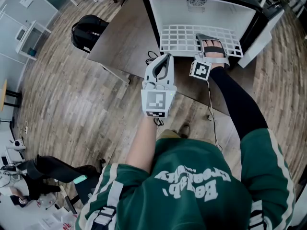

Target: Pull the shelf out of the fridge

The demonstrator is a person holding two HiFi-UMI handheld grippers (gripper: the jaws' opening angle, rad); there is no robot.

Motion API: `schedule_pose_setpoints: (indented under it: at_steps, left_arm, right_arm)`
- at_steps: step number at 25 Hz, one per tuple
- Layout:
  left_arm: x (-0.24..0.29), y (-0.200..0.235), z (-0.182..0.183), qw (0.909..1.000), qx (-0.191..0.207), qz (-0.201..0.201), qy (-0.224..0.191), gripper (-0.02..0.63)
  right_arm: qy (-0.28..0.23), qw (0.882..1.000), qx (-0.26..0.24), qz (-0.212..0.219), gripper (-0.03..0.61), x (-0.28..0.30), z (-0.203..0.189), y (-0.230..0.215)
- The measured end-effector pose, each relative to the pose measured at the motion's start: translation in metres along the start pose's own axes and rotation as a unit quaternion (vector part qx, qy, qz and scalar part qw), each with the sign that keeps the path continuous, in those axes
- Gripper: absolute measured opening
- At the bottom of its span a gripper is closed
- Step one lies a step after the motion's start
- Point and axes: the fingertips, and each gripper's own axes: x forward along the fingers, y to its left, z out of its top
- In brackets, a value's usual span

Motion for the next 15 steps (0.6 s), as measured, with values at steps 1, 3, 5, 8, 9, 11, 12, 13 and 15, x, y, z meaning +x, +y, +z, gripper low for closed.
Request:
schedule_pose_setpoints:
  at_steps: [1,3,5,8,9,11,12,13,15]
  left_arm:
    - [0.000,0.000,0.000,1.0000,0.001,-0.001,0.000,0.017]
    - [-0.001,0.000,0.000,1.0000,0.004,-0.003,0.000,0.017]
    - [-0.001,0.000,0.000,1.0000,0.006,-0.006,0.000,0.017]
    - [-0.002,0.004,0.002,1.0000,0.006,-0.003,-0.002,0.017]
    - [-0.002,0.006,0.003,1.0000,0.006,-0.002,-0.003,0.017]
    - [-0.003,0.010,0.005,1.0000,0.001,0.000,-0.008,0.017]
    - [-0.003,0.011,0.006,0.9999,-0.002,0.000,-0.011,0.017]
    - [-0.003,0.013,0.007,0.9999,-0.005,-0.001,-0.013,0.017]
    - [-0.003,0.016,0.009,0.9999,-0.006,-0.004,-0.015,0.017]
  right_arm:
    - [0.000,1.000,0.000,0.001,0.059,-0.001,0.000,0.000]
    - [-0.001,1.000,-0.001,0.003,0.058,-0.002,0.000,0.001]
    - [-0.001,1.000,0.001,0.004,0.059,-0.003,0.000,0.000]
    - [-0.002,1.000,0.001,0.006,0.058,-0.005,0.000,0.000]
    - [-0.002,1.000,0.000,0.007,0.058,-0.006,0.000,0.000]
    - [-0.002,1.000,0.000,0.008,0.058,-0.007,0.000,0.000]
    - [-0.002,1.000,0.000,0.009,0.058,-0.007,-0.001,0.000]
    - [-0.001,1.000,0.000,0.009,0.058,-0.008,-0.001,0.000]
    - [-0.001,1.000,-0.001,0.007,0.057,-0.010,-0.001,-0.001]
